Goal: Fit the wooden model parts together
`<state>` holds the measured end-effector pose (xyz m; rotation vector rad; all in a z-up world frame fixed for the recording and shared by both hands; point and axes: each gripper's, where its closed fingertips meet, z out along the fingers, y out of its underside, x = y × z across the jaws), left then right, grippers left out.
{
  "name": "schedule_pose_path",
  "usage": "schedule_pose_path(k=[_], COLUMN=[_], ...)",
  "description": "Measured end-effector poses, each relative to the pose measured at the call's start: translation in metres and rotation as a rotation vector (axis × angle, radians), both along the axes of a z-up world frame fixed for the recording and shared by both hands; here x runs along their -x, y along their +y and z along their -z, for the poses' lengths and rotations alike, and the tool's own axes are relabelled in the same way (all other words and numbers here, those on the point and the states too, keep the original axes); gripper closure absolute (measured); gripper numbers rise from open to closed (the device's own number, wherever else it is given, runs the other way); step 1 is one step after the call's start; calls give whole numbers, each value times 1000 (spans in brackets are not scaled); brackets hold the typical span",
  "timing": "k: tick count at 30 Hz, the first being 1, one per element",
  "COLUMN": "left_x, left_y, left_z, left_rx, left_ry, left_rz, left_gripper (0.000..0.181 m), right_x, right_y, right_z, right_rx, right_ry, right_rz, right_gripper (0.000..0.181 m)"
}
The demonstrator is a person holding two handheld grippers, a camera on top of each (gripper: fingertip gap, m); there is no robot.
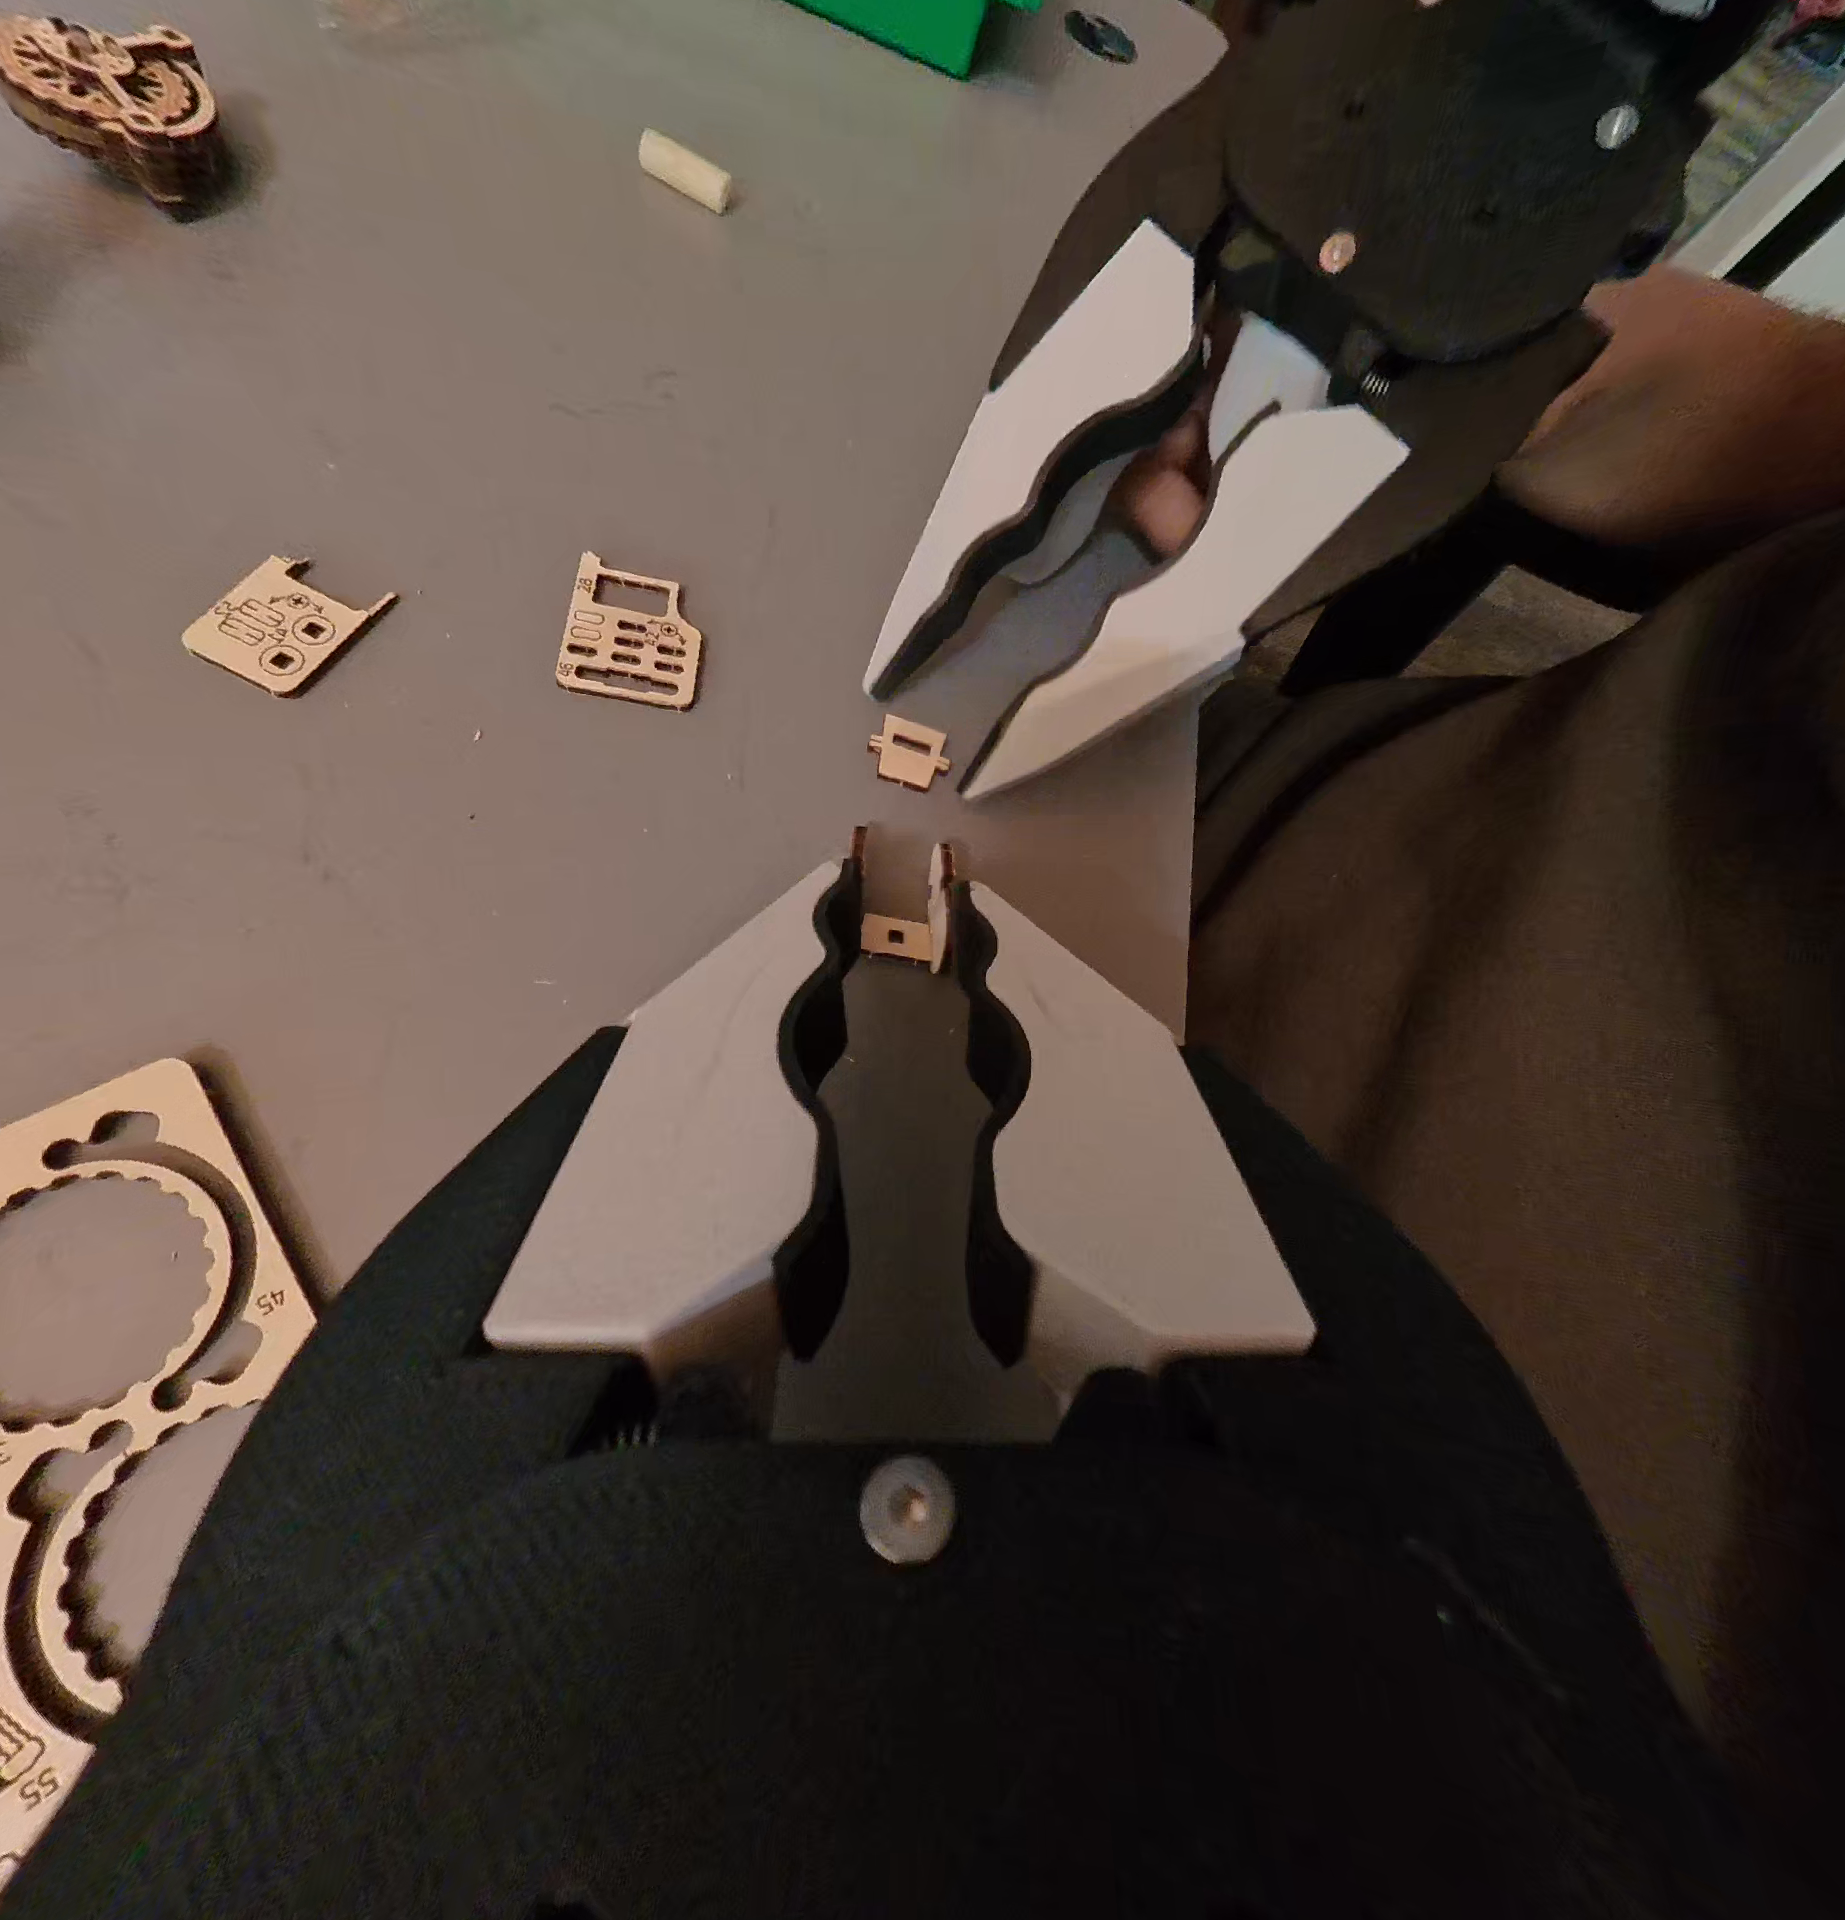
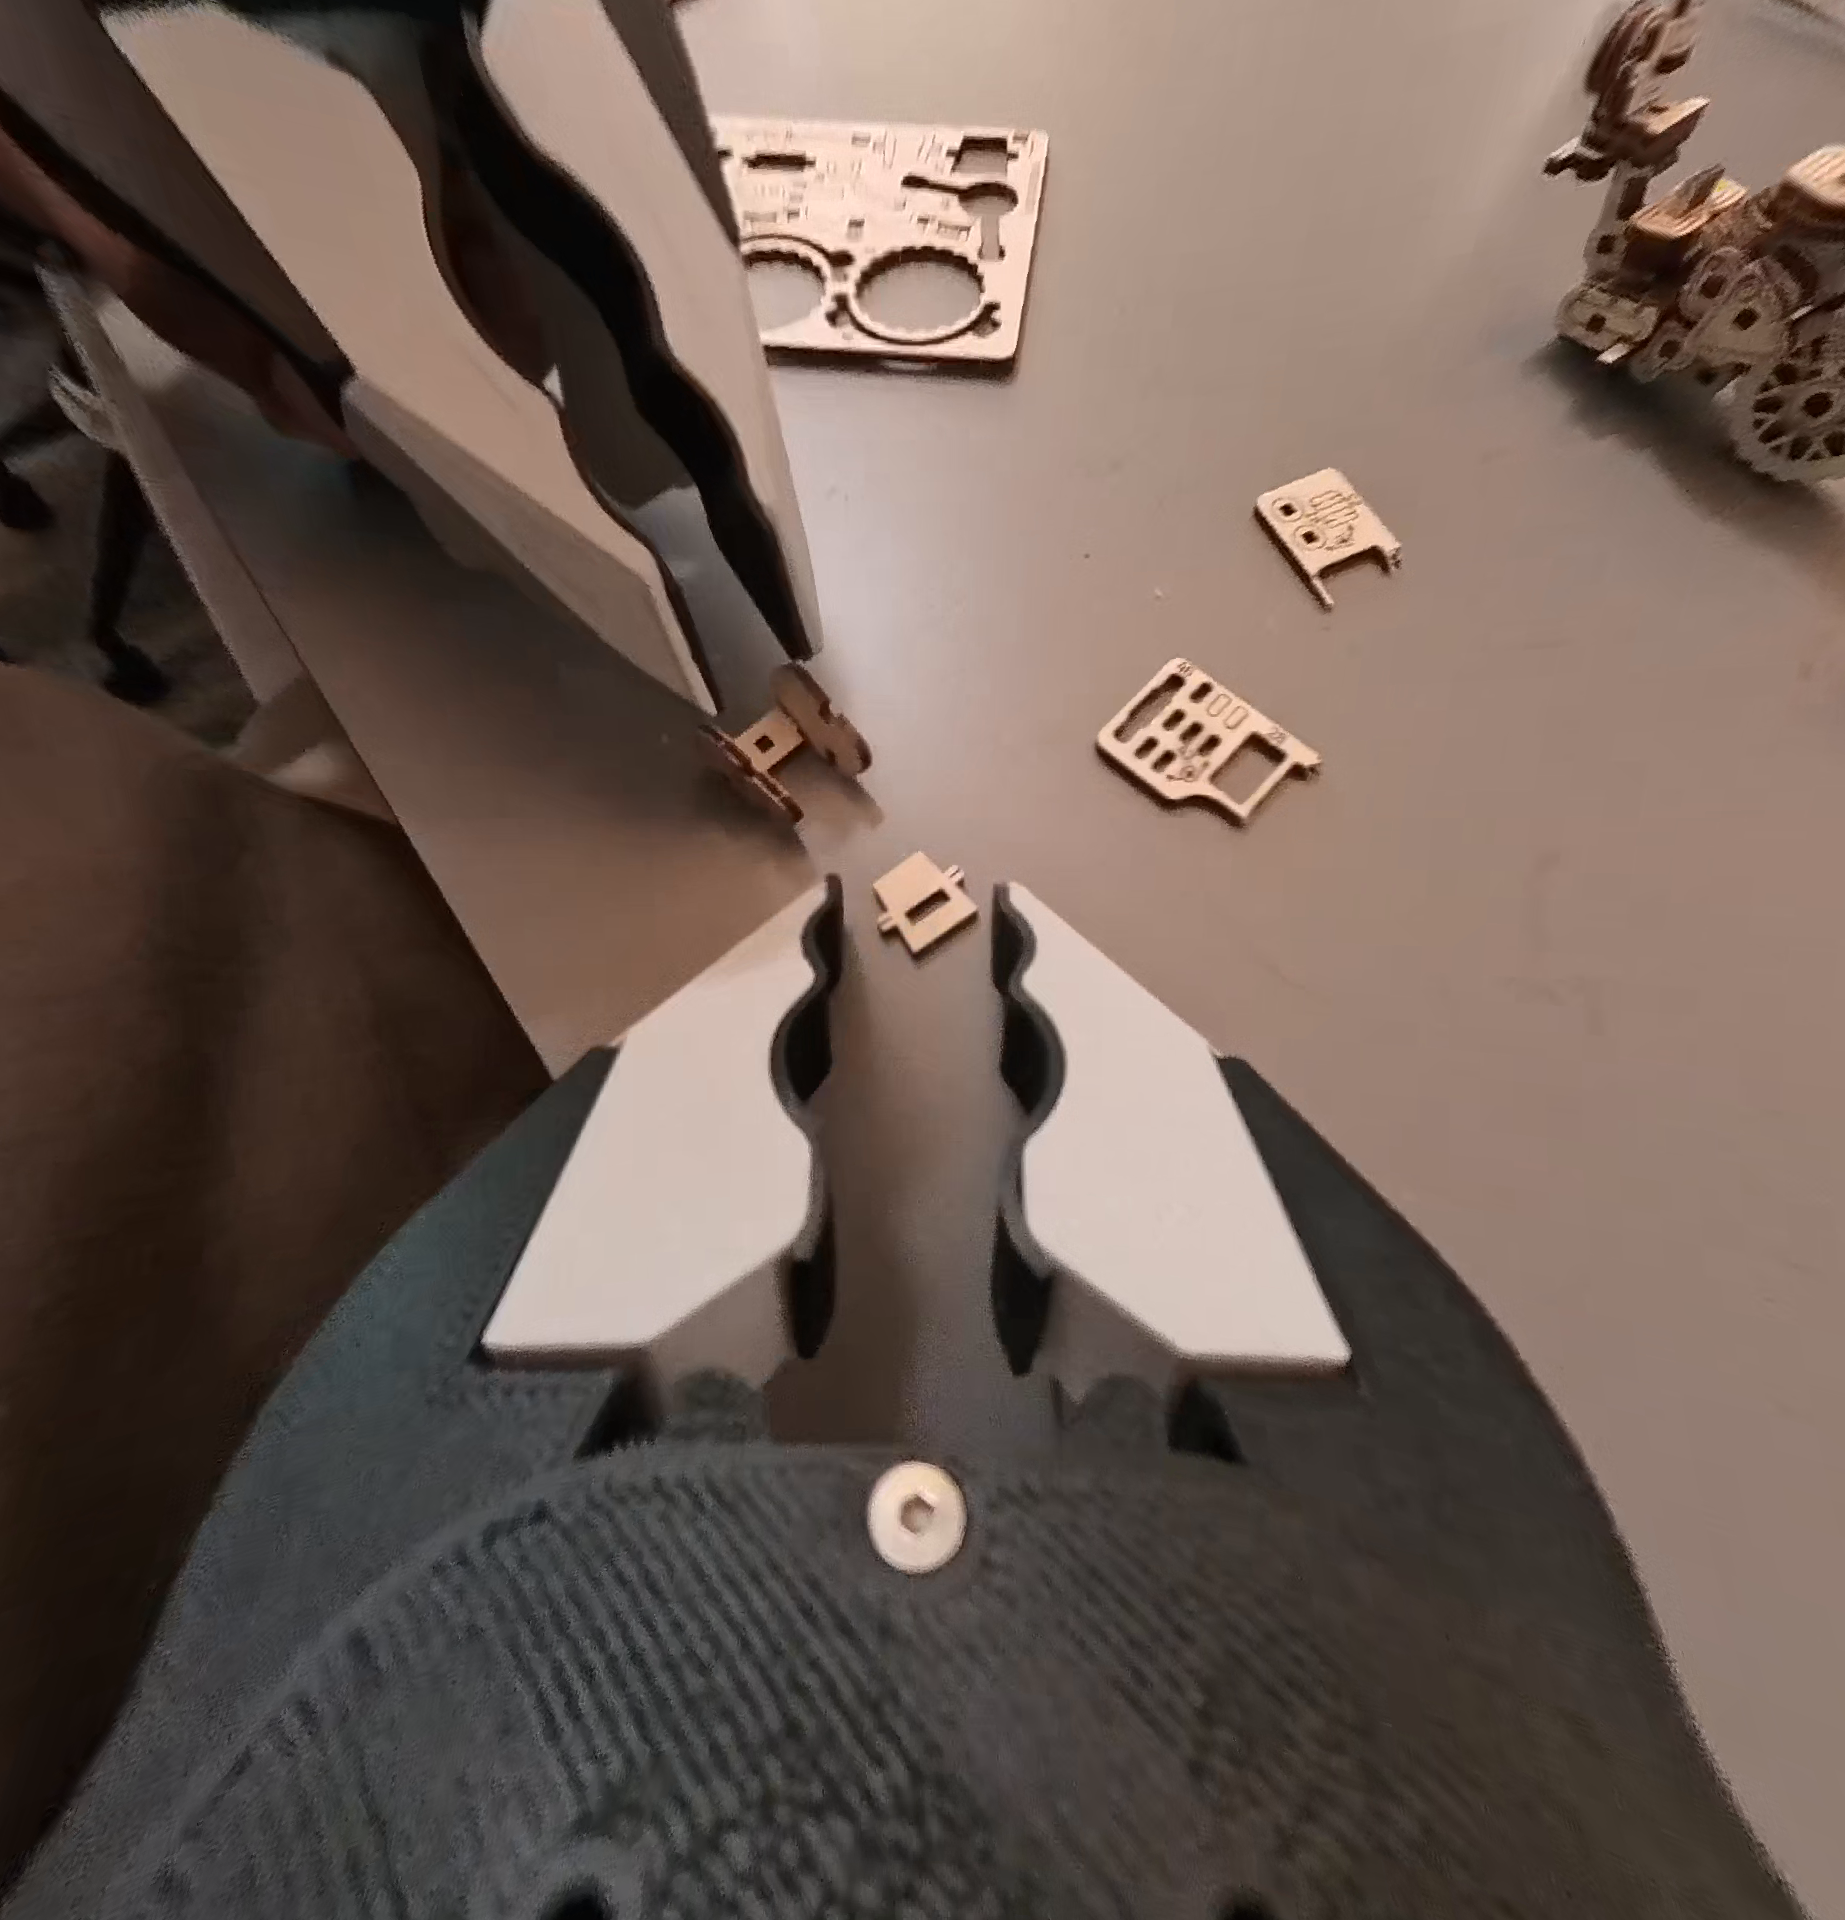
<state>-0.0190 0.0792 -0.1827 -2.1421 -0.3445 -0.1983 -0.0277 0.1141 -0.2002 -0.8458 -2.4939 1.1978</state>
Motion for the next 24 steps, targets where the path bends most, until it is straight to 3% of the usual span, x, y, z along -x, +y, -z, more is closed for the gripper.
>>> schedule_pose_path(k=[7, 12, 15, 19, 21, 24], left_x=[1, -2, -4, 0, 2, -4], left_y=[2, 6, 12, 16, 14, 16], left_z=[-8, -20, -34, -57, -61, -56], left_rx=[-41, -110, -214, -399, -460, -452], left_ry=[6, -31, -188, -519, -653, -701], left_rz=[-10, -22, -57, -135, -162, -152], left_gripper=[165, 165, 161, 153, 158, 170], right_x=[-1, 1, 0, -2, -3, -4], right_y=[-2, -9, -12, -16, -18, -21], right_z=[2, -33, -60, -72, -75, -74], right_rx=[-5, 199, 282, 224, 173, 106], right_ry=[-17, 20, 137, 311, 391, 465], right_rz=[7, 3, -14, -38, -40, -52], right_gripper=[163, 163, 163, 163, 163, 163])
